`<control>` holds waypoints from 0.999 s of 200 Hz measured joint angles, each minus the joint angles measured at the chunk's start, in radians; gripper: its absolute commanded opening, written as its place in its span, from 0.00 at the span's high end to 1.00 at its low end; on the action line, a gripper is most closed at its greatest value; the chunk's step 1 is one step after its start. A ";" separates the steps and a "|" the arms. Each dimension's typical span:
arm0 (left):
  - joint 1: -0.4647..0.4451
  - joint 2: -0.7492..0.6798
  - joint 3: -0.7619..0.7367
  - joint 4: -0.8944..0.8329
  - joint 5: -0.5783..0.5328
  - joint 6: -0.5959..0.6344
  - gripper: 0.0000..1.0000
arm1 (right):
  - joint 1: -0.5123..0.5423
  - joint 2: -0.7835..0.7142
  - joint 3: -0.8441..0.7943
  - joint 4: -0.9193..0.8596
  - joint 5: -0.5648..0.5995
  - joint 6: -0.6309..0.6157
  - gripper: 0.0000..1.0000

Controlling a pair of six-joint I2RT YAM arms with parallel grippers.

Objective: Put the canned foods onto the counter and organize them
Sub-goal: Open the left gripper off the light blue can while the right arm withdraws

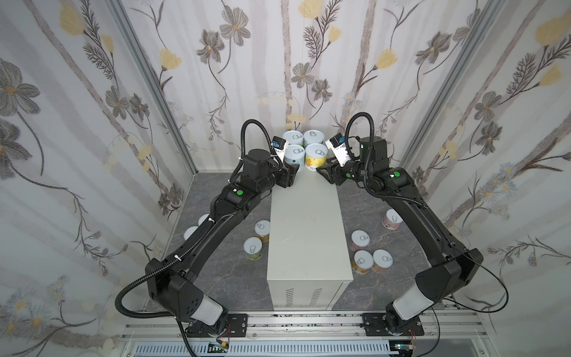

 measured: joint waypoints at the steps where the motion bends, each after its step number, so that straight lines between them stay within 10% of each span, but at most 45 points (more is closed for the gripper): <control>1: 0.000 0.000 0.000 0.000 0.000 0.000 0.29 | 0.000 0.000 0.000 0.000 0.000 0.000 0.41; 200: -0.001 0.041 0.034 -0.006 -0.013 0.019 0.25 | -0.027 0.016 -0.013 0.014 -0.048 -0.014 0.37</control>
